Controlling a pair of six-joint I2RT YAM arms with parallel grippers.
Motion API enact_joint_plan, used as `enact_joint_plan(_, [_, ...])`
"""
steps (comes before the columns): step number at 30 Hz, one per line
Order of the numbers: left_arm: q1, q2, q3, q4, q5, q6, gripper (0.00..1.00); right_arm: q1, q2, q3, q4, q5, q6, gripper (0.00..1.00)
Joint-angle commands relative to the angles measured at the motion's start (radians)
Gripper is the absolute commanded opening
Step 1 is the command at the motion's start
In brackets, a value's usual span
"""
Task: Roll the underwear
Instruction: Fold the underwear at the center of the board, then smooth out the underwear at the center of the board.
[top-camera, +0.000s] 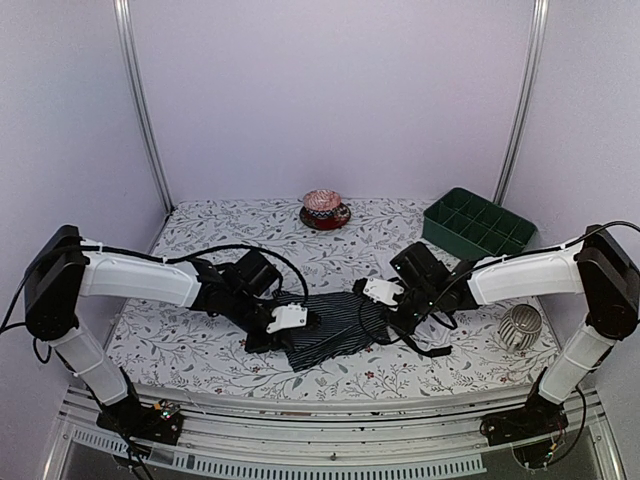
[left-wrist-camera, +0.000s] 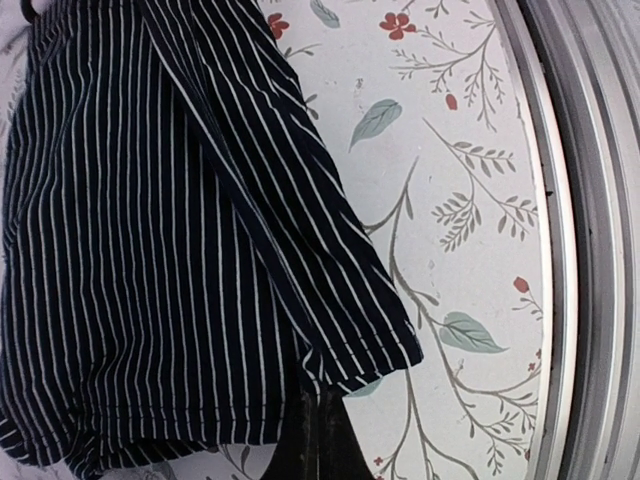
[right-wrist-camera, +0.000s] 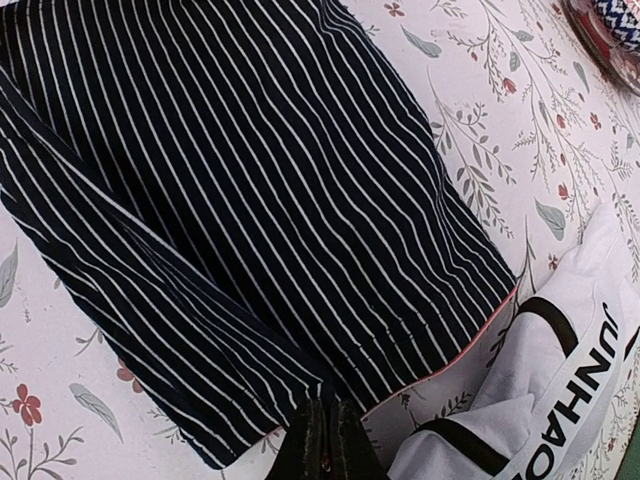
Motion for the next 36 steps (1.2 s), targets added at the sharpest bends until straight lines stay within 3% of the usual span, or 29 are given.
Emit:
enact_joint_plan(1, [-0.02, -0.002, -0.013, -0.013, 0.034, 0.006, 0.01, 0.014, 0.014, -0.015, -0.022, 0.015, 0.034, 0.04])
enact_joint_plan(10, [-0.032, -0.002, -0.007, -0.014, 0.084, 0.003, 0.07, 0.019, -0.02, -0.035, -0.009, 0.037, 0.052, 0.07])
enact_joint_plan(12, [-0.033, -0.008, -0.006, -0.02, 0.102, 0.008, 0.16, 0.022, -0.025, -0.041, -0.009, 0.043, 0.055, 0.11])
enact_joint_plan(14, [-0.034, -0.011, -0.005, -0.032, 0.123, 0.017, 0.29, 0.03, -0.029, -0.045, -0.011, 0.058, 0.058, 0.17])
enact_joint_plan(16, [-0.035, -0.018, -0.007, -0.046, 0.146, 0.029, 0.4, 0.041, -0.032, -0.044, -0.017, 0.073, 0.064, 0.29])
enact_joint_plan(19, [-0.035, -0.031, -0.011, -0.066, 0.165, 0.056, 0.47, 0.049, -0.053, -0.048, -0.022, 0.084, 0.088, 0.44])
enact_joint_plan(22, [-0.032, -0.054, -0.025, -0.057, 0.15, 0.066, 0.52, 0.062, -0.102, -0.069, -0.014, 0.108, 0.119, 0.52])
enact_joint_plan(29, [-0.019, -0.058, -0.037, 0.055, 0.083, -0.003, 0.54, 0.083, -0.255, -0.103, 0.013, 0.098, 0.187, 0.52])
enact_joint_plan(36, [-0.011, 0.007, -0.017, 0.114, 0.024, -0.034, 0.43, 0.083, -0.16, -0.058, 0.033, 0.1, 0.256, 0.28])
